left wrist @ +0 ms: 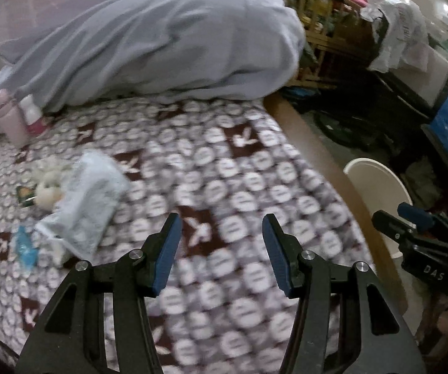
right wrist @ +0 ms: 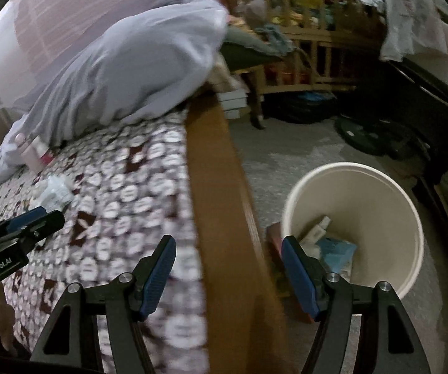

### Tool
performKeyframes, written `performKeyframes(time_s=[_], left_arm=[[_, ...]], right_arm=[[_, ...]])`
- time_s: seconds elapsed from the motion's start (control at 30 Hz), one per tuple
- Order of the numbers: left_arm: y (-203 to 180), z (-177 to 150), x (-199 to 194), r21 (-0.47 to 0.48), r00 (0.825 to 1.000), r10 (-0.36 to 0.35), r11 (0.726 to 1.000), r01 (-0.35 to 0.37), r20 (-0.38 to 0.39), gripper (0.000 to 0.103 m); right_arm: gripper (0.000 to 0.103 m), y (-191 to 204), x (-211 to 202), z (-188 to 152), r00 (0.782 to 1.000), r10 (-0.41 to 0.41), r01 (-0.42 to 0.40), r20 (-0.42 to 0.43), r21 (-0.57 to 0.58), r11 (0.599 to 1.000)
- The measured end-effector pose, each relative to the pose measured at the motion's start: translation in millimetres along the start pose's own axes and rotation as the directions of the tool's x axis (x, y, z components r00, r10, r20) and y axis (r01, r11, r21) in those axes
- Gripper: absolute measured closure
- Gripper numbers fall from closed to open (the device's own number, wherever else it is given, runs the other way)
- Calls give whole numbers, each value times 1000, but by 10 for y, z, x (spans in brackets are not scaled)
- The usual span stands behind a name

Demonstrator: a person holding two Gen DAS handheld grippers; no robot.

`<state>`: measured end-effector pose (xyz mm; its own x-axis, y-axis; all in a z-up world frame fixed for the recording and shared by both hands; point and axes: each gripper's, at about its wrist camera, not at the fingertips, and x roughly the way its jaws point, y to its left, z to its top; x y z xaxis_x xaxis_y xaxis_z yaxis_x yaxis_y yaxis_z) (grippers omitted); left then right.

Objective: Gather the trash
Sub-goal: 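Return both tools over the remaining trash on the bed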

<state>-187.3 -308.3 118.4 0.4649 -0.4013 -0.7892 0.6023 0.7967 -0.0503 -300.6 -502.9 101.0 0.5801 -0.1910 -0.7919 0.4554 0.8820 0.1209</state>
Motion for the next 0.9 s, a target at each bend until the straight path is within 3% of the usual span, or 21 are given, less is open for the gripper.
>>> performKeyframes(time_s=[0.53,0.73,0.9], left_arm=[[793,-337,-262,-113,996,91,989,-91,-6,51],[1293,-530,-332,-166,989,144,975,-148,-35,51],[1830,-670,-329,-235,976,202,948,-215,-79,51]], right_arm=[[34,874,12,58,997,75,-78,-28,-117,990],[31,1227,89,45,992,104,-114,-67,-165,980],[31,1531,209,31,987,126,-144,-98,-206,968]])
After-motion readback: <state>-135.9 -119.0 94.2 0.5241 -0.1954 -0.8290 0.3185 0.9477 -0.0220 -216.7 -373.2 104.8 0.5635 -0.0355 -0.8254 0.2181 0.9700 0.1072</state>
